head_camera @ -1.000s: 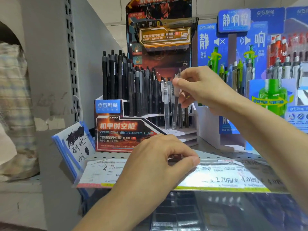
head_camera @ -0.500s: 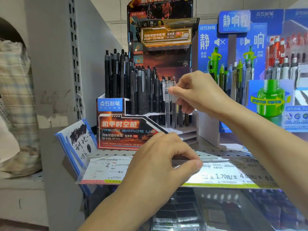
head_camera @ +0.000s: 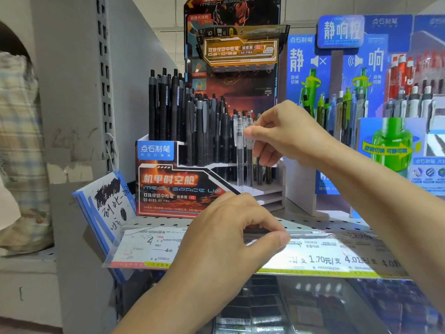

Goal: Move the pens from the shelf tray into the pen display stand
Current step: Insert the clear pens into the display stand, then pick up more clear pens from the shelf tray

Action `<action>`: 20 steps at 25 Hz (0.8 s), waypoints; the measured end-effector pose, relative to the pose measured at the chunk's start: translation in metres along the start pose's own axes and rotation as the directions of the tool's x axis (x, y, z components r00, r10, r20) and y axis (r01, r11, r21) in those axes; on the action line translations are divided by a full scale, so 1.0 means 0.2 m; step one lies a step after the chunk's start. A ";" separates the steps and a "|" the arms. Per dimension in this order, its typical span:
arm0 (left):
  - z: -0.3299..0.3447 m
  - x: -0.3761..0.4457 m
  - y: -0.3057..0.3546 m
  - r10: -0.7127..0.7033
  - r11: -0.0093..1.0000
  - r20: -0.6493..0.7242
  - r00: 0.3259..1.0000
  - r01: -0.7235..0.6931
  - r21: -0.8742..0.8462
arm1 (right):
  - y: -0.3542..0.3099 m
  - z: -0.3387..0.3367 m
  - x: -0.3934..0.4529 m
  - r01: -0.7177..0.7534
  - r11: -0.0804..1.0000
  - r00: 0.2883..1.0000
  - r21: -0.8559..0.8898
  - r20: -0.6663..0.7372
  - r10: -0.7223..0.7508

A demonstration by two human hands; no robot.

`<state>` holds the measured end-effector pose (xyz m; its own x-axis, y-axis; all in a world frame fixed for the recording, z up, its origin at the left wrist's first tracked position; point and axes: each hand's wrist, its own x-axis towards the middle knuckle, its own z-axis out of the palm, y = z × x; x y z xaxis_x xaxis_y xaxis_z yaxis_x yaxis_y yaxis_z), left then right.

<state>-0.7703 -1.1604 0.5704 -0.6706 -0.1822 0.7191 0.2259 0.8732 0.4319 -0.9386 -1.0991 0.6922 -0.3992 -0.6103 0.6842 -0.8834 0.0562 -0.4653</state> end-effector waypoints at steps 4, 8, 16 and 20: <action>0.00 0.00 -0.01 -0.001 1.000 -0.009 1.000 0.001 -0.010 | 0.00 0.01 0.00 -0.024 0.998 1.000 -0.056 0.000 0.024; 0.00 0.00 0.00 0.019 1.000 -0.015 1.000 -0.019 0.023 | -0.04 0.02 -0.05 -0.070 0.990 0.997 -0.121 -0.036 0.066; 0.03 0.08 0.09 0.048 0.993 0.006 0.999 -0.047 -0.111 | -0.14 -0.13 -0.30 0.033 0.895 0.944 -0.446 -0.280 -0.174; 0.24 0.16 0.28 0.145 0.970 0.007 0.989 -0.141 -0.197 | -0.12 -0.38 -0.44 -0.012 0.846 0.928 -0.532 -0.322 -0.189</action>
<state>-0.8121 -1.0954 0.5921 -0.6353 -0.0505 0.7706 0.4533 0.7835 0.4251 -0.9002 -0.9864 0.6857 -0.2827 -0.3229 0.9033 -0.8735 0.4757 -0.1033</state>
